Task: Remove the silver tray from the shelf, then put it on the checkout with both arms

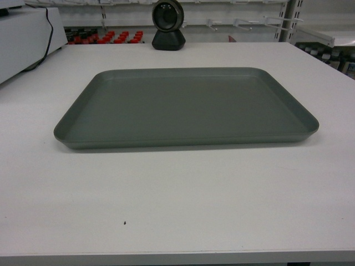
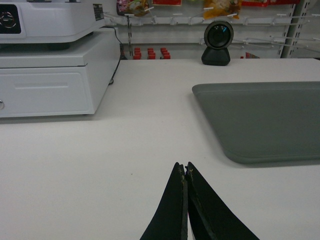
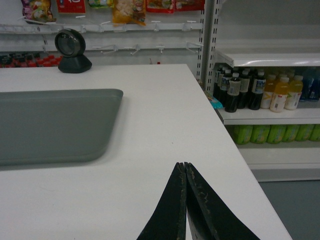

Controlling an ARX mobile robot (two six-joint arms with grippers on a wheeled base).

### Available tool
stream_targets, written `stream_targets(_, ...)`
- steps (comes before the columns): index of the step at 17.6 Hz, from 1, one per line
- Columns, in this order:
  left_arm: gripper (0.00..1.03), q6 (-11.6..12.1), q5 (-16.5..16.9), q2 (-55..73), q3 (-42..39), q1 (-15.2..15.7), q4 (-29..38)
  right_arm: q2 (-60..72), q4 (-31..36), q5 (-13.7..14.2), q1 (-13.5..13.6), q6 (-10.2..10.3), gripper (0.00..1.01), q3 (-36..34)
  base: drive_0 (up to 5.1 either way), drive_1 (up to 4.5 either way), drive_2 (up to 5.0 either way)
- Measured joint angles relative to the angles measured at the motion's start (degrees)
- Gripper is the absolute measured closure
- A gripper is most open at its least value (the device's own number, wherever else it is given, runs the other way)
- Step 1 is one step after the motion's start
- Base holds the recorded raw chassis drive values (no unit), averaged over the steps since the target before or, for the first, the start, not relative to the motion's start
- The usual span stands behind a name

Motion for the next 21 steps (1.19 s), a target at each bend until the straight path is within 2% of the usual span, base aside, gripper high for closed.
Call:
stream_targets(6, 1.02, 0.0, 0.0, -6.0, 0.0, 0.0, -5.8, -6.6, -6.9, 0.0, 0.0, 0.0, 1.00, 0.0, 0.0, 0.00, 0.0)
stream_targets(7, 1.02, 0.0, 0.0, -8.0, 0.1, 0.0, -8.8, -7.3, -7.6, 0.0, 0.0, 0.0, 1.00, 0.0, 0.0, 0.00, 0.0)
stream_targets(8, 1.02, 0.0, 0.2, -12.5, 0.0, 0.0, -15.6, -7.9, -8.3, 0.0, 0.0, 0.0, 1.00, 0.0, 0.0, 0.00, 0.0)
stream_targets(9, 1.02, 0.0, -0.1, -15.5, 0.0, 0.0, -16.1, -9.1, -10.1, 0.0, 0.0, 0.0, 1.00, 0.0, 0.0, 0.00, 0.0)
stream_targets(10, 1.02, 0.0, 0.1, -15.5, 0.3, 0.0, -15.0, -12.5, -15.8, -0.1, 0.0, 0.0, 1.00, 0.0, 0.0, 0.00, 0.0)
stream_targets(11, 1.02, 0.0, 0.1, -15.5, 0.0, 0.0, -16.5, -17.8, -18.4, -0.1, 0.0, 0.0, 1.00, 0.0, 0.0, 0.00, 0.0)
stream_targets(18, 1.02, 0.0, 0.0, -15.5, 0.0, 0.0, -16.1, -17.7, -18.6, 0.0, 0.0, 0.0, 0.98, 0.0, 0.0, 0.00, 0.0)
stream_targets(19, 0.96, 0.0, 0.0, -15.5, 0.0, 0.0, -16.1, -17.7, -18.6, 0.0, 0.0, 0.0, 0.89, 0.0, 0.0, 0.00, 0.0)
stream_targets(21, 0.74, 0.0, 0.0, -15.5, 0.0, 0.0, -16.1, -17.7, -18.6, 0.0, 0.0, 0.0, 0.67, 0.0, 0.0, 0.00, 0.0)
